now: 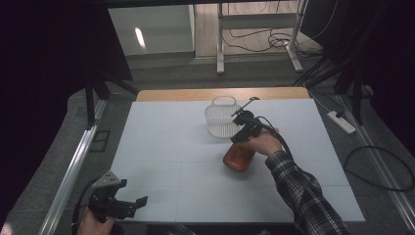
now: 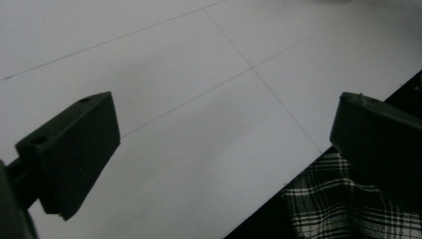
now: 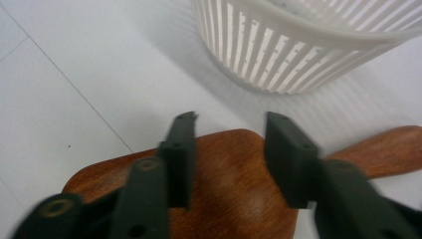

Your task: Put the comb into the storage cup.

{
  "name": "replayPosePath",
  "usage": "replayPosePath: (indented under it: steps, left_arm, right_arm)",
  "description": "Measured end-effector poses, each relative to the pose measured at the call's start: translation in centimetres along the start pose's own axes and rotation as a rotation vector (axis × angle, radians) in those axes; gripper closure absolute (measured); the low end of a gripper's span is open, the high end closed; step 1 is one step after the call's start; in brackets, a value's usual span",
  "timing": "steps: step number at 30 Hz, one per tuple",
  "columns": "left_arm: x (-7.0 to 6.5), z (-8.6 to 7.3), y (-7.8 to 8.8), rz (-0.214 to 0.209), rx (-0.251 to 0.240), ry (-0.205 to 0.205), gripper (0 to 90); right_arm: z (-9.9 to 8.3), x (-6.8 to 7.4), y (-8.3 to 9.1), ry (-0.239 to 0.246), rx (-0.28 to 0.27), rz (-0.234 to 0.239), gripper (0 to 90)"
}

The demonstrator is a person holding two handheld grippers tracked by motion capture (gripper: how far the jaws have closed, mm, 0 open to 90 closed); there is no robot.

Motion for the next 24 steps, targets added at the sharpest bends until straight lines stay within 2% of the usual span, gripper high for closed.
replayPosePath:
  steps: [3, 4, 5, 8, 14, 24]
  left_arm:
    - [0.0, 0.0, 0.0, -0.002, 0.001, 0.0, 0.3]
    - [0.0, 0.0, 0.0, -0.002, 0.0, 0.0, 0.3]
    - [0.0, 0.0, 0.0, -0.002, 0.001, -0.001, 0.3]
    - [0.0, 0.0, 0.0, -0.002, 0.002, -0.004, 0.3]
    - [0.0, 0.0, 0.0, -0.002, 0.001, -0.005, 0.3]
    - [0.0, 0.0, 0.0, -0.003, 0.001, -0.004, 0.3]
  right_arm:
    - [0.0, 0.1, -0.2, 0.024, 0.007, 0.012, 74.4]
    - [0.1, 0.2, -0.4, 0.026, 0.004, 0.023, 84.0]
    - [0.1, 0.2, -0.4, 0.026, 0.004, 0.029, 88.3]
    - [0.3, 0.2, -0.5, 0.024, 0.001, 0.028, 89.3]
    - [0.6, 0.2, -1.4, 0.052, 0.003, 0.014, 89.3]
    - [0.3, -0.3, -3.1, 0.053, 0.028, -0.001, 89.3]
Point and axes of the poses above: each handheld gripper's, and its own axes: y roughly backward along the jaws, z roughly out of its top, x roughly to its left, the point moved 9 cm from there along -y, roughly forward along the jaws, and after that the axes turned 5 degrees about -x, right-handed, at the moved point
